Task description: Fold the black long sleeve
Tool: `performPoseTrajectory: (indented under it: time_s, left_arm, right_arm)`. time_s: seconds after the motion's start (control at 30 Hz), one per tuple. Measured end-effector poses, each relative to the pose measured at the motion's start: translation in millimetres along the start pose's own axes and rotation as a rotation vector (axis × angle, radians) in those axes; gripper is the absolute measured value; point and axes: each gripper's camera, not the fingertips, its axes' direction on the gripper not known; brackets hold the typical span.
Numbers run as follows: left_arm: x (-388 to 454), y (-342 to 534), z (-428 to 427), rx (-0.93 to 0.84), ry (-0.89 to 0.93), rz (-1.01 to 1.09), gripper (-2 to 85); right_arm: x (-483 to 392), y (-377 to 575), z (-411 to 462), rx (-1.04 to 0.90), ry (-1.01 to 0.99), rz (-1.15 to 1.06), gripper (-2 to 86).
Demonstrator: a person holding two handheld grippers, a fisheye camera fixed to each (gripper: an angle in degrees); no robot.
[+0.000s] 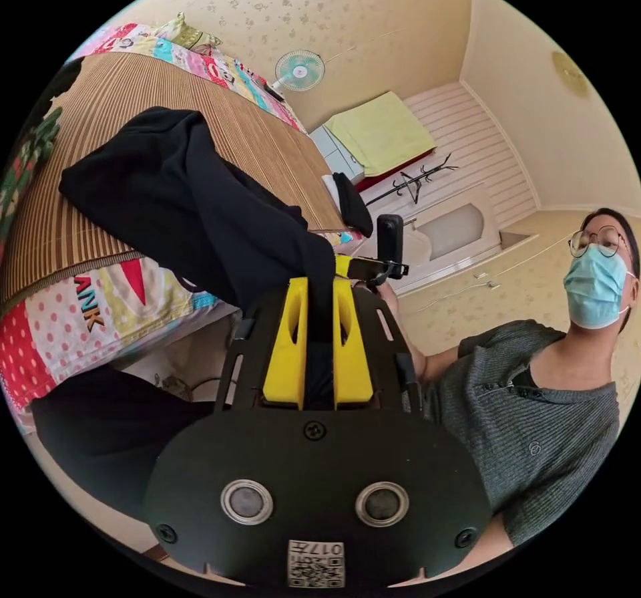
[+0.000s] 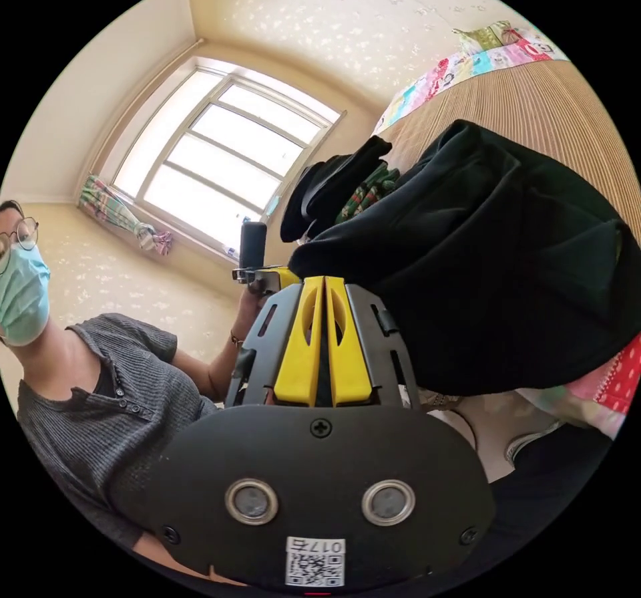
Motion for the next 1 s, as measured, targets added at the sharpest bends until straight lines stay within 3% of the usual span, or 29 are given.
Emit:
performPoseTrajectory:
  time_s: [0.2,0.47,0.6,0.7,0.8,0.83,0.87,1.0]
  left_arm:
    - [2.2,0.6,-7.7,-0.025,-0.089,-0.066,12.1]
    - [55.7,17.9,-47.4,-0.017,-0.58,0.001,13.8]
    - [41.1,27.0,-37.4,-0.132,-0.594,-0.037,12.2]
    - [32.1,44.1,-56.6,-0.09,-0.546,-0.039,4.3]
    - [33.3,66.8,-121.3,0.06,-0.318,0.111,4.0]
    - [31.2,77.0,-151.6,0.123,-0.157,0.188,3.9]
    - [29.0,87.7,-181.8,0.177,0.036,0.284,3.7]
    - [25.4,117.5,-269.1,0.345,0.486,0.551,3.5]
  right_arm:
    - [16.3,-5.6,42.4,-0.009,-0.031,0.097,0.3]
    - [8.7,-8.5,71.1,-0.033,-0.071,0.069,0.4]
    - [5.4,-13.8,94.1,-0.06,-0.082,0.068,0.4]
    - [-3.1,-16.4,103.7,-0.071,-0.101,0.042,0.4]
    - [-14.5,-10.8,79.4,0.028,-0.166,-0.012,0.4]
    - [-20.6,-7.3,68.6,0.061,-0.14,-0.041,0.4]
    - [-23.9,-5.6,64.5,0.07,-0.105,-0.055,0.4]
    - [-44.9,0.3,62.5,0.021,0.159,-0.093,0.5]
